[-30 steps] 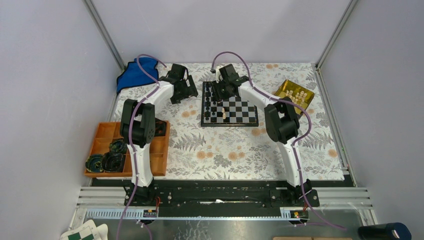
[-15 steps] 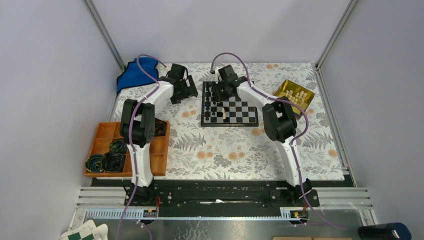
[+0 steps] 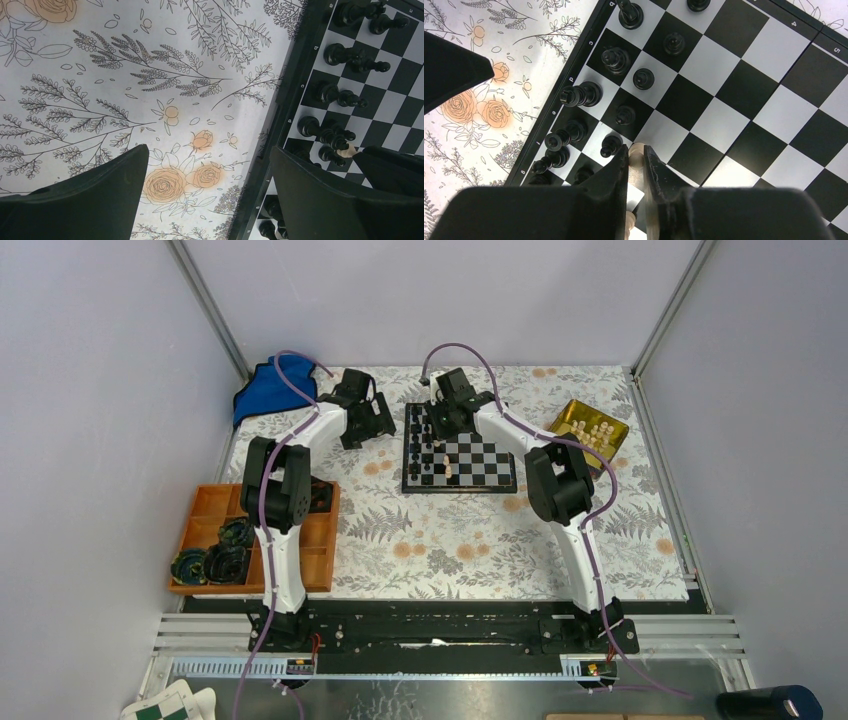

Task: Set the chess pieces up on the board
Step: Pick up the chess piece from the chessboard.

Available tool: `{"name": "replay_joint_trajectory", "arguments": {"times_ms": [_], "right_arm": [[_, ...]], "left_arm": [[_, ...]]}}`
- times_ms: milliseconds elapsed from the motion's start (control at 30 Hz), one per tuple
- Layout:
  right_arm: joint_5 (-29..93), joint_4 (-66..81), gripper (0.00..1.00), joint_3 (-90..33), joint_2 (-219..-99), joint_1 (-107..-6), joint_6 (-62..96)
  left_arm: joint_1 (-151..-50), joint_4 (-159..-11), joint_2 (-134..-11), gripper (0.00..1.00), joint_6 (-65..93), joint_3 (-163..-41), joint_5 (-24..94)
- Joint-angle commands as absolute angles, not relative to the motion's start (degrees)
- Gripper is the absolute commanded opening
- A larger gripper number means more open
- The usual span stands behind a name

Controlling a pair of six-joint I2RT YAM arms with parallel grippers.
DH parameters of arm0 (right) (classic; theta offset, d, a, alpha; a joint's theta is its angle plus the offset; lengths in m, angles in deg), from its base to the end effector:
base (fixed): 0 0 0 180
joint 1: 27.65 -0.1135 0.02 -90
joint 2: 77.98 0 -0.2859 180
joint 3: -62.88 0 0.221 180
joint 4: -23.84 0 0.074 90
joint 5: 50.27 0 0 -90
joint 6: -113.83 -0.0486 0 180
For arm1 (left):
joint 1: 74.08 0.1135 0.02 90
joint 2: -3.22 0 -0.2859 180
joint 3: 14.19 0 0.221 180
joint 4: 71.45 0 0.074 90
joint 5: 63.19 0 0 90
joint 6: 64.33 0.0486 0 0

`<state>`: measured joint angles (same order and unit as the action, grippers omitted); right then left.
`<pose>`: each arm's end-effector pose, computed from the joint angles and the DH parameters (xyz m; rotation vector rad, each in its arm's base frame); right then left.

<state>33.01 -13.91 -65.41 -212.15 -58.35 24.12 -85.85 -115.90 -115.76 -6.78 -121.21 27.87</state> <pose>0.4507 0.2742 0.2116 -0.6876 2.2582 0.3988 0.4331 -0.0912 0.2157 -0.4573 2.5466 -0.3161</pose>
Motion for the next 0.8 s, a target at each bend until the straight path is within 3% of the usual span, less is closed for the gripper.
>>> {"name": "replay_joint_trajectory", "arguments": {"times_ms": [0,67,133,233,767], "right_arm": [[33.8,-14.1,0.10,-67.2,-211.8,-58.4,24.4],[33.8,-14.2,0.12,-67.3,-211.8,-58.4,24.4],[33.8,-14.3,0.23,-67.3,-211.5,-58.4,24.4],[33.8,-14.3,0.31,-66.9,-211.1,-58.4,24.4],[34.1,-14.2,0.32,-64.6,-210.1,-58.5,24.7]], "left_arm": [[-85.4,-113.5,-116.1,0.99,-6.8,-122.5,28.3],[-85.3,-113.5,-115.9,0.99,-6.8,-122.3,28.3],[-85.4,-113.5,-115.7,0.99,-6.8,-122.1,28.2],[-85.4,-113.3,-115.4,0.99,-6.9,-121.9,28.3],[-85.5,-113.1,-114.8,0.99,-7.2,-121.4,28.8]]}}
